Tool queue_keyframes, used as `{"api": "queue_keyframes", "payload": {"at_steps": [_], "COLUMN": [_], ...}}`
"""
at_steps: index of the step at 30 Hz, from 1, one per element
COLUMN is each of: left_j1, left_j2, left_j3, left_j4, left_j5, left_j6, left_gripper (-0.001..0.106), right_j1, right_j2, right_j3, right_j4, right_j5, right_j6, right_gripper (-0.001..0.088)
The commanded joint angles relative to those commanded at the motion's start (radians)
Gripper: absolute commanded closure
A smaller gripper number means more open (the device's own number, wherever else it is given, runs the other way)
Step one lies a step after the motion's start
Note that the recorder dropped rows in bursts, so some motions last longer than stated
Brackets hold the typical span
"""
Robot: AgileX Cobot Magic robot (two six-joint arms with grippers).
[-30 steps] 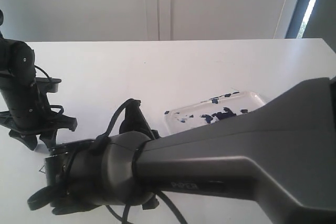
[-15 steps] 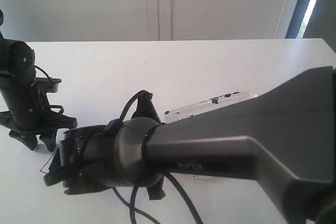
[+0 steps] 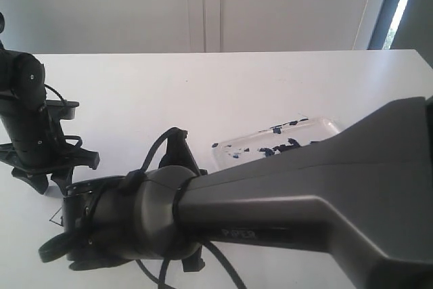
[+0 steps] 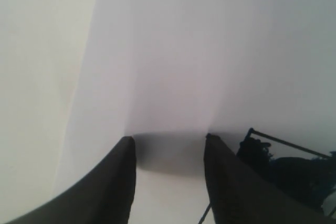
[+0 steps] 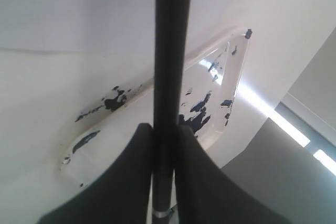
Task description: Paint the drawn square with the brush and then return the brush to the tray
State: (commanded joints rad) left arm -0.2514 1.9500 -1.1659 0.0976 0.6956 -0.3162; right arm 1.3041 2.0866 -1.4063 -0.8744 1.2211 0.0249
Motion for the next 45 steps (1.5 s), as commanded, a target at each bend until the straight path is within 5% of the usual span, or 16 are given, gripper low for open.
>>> {"api": "queue_keyframes", "payload": {"at_steps": [8,22,37,45], "left_j1": [0.0,0.0,0.0,0.0], "left_j2": [0.0,0.0,0.0,0.0], "left_j3": [0.0,0.0,0.0,0.0], "left_j4": [0.0,0.0,0.0,-0.002], "left_j5": [0.004,0.004,0.006,0.006], "left_j6": [0.0,0.0,-0.002,-0.002], "left_gripper": [0.057,0.057,0.057,0.057], "right_j1": [-0.038,0.011,0.011,-0.039], "right_j2": [-0.013,-0.028,-0.034,-0.034], "right_j3": [0.0,0.0,0.062,0.062], "right_j4": [0.002,0.076,0.011,-0.021], "right_j5": [0.0,0.0,0.0,0.0], "right_j6": [-0.005,-0.005,-0.02,-0.011], "right_gripper": [0.0868,0.0868,0.0868,0.0868]}}
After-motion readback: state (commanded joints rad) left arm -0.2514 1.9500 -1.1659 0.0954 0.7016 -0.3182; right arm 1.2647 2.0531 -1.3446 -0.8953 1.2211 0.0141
